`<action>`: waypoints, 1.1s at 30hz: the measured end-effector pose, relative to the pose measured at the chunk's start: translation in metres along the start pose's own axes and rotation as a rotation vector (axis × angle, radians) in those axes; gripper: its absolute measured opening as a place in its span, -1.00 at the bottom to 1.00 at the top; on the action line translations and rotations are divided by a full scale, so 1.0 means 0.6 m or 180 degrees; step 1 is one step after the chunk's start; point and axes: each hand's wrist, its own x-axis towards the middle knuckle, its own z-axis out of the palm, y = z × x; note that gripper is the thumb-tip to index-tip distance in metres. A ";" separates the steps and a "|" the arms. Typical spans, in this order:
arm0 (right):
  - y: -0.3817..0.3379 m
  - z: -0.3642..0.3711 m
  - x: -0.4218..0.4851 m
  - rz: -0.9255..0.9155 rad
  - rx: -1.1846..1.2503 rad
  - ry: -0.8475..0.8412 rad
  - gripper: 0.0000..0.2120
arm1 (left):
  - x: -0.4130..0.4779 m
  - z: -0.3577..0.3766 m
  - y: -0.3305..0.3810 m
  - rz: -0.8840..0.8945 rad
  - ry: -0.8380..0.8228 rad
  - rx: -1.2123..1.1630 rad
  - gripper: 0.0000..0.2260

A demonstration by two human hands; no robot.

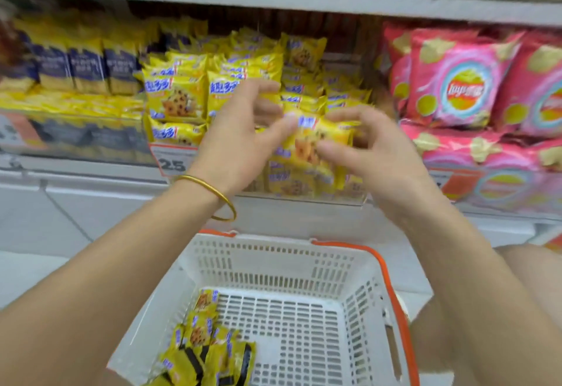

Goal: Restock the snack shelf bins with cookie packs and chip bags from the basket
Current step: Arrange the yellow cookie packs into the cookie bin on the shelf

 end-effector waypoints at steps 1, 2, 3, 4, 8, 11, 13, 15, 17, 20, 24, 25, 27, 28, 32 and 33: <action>-0.010 -0.004 0.027 -0.0208 -0.0289 0.0300 -0.71 | 0.010 -0.003 0.001 0.0325 0.0299 0.0395 -0.68; -0.017 -0.004 0.053 -0.0342 -0.0551 0.0573 -0.71 | 0.016 -0.006 -0.004 0.0642 0.0479 0.0892 -0.65; -0.022 -0.001 0.085 -0.0412 -0.0774 0.0799 -0.71 | 0.024 -0.009 -0.011 0.0891 0.0526 0.1372 -0.62; -0.023 0.004 0.120 -0.0416 -0.0942 0.0939 -0.70 | 0.032 -0.010 -0.022 0.1065 0.0468 0.1791 -0.60; 0.004 0.036 0.256 -0.0095 -0.1276 0.1214 -0.63 | 0.049 -0.001 -0.062 0.1152 0.0118 0.2768 -0.53; 0.015 0.052 0.327 0.0116 -0.1003 0.1339 -0.63 | 0.056 -0.001 -0.078 0.1150 0.0047 0.2964 -0.53; 0.021 0.058 0.361 0.0249 -0.0937 0.1277 -0.63 | 0.059 -0.003 -0.084 0.1194 0.0088 0.3009 -0.53; 0.033 0.060 0.386 0.0316 -0.1176 0.1207 -0.65 | 0.059 -0.001 -0.088 0.1280 0.0161 0.3003 -0.54; 0.041 0.058 0.401 0.0327 -0.1403 0.1196 -0.67 | 0.057 0.000 -0.090 0.1343 0.0207 0.2983 -0.55; 0.045 0.060 0.413 0.0278 -0.1421 0.1291 -0.69 | 0.058 0.001 -0.092 0.1337 0.0230 0.3006 -0.56; 0.050 0.069 0.419 0.0190 -0.1494 0.1148 -0.71 | 0.060 0.003 -0.094 0.1336 0.0242 0.2982 -0.56; 0.050 0.068 0.419 0.0209 -0.1541 0.1099 -0.70 | 0.061 0.003 -0.094 0.1343 0.0238 0.2975 -0.56; 0.047 0.061 0.420 0.0312 -0.1532 0.1035 -0.67 | 0.061 0.001 -0.095 0.1336 0.0184 0.2978 -0.56; 0.043 0.058 0.418 0.0400 -0.1525 0.1022 -0.63 | 0.060 0.000 -0.095 0.1338 0.0157 0.2972 -0.56; 0.013 0.049 0.381 0.0556 -0.1812 0.1035 -0.52 | 0.052 -0.010 -0.088 0.1412 0.0086 0.2847 -0.57; 0.004 0.046 0.362 0.0495 -0.1738 0.1044 -0.56 | 0.048 -0.013 -0.085 0.1487 0.0116 0.2804 -0.58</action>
